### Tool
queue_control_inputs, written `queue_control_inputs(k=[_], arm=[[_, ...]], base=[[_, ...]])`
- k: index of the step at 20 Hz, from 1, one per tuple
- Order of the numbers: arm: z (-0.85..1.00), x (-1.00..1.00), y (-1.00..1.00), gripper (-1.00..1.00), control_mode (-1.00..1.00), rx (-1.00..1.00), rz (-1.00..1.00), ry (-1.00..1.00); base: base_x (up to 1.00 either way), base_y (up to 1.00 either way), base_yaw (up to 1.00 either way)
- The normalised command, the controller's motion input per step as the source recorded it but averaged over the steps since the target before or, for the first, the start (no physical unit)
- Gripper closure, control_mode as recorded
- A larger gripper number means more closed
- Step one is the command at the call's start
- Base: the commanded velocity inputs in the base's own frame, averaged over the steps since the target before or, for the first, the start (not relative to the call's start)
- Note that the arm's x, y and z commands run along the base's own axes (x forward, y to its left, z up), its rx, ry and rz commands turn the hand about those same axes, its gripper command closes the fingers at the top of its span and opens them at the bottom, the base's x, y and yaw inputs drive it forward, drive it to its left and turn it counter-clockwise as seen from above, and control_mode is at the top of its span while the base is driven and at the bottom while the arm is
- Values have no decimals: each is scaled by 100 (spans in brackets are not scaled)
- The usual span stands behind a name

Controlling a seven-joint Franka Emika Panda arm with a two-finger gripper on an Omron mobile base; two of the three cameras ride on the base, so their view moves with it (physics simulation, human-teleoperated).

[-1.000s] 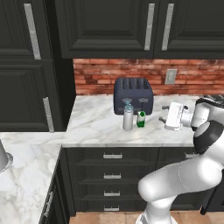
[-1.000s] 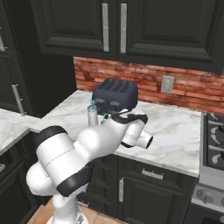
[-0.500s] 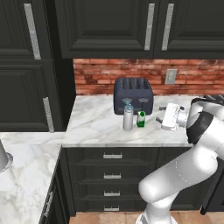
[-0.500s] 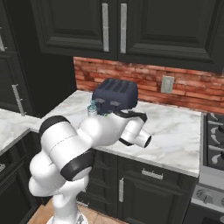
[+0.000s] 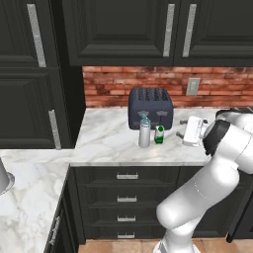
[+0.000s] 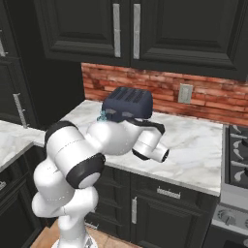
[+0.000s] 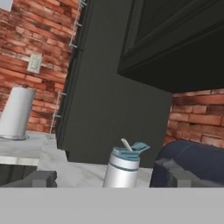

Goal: Move the drinks to the dining counter.

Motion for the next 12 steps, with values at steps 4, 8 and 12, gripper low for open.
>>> queue_control_inputs(k=[4,8,12], arm=[[-2,0,0,-100,-100,0,0,6],[-6,0,0,-100,-100,0,0,15],[-4,0,0,-100,-100,0,0,14]], base=[[0,0,0],[0,0,0],[0,0,0]])
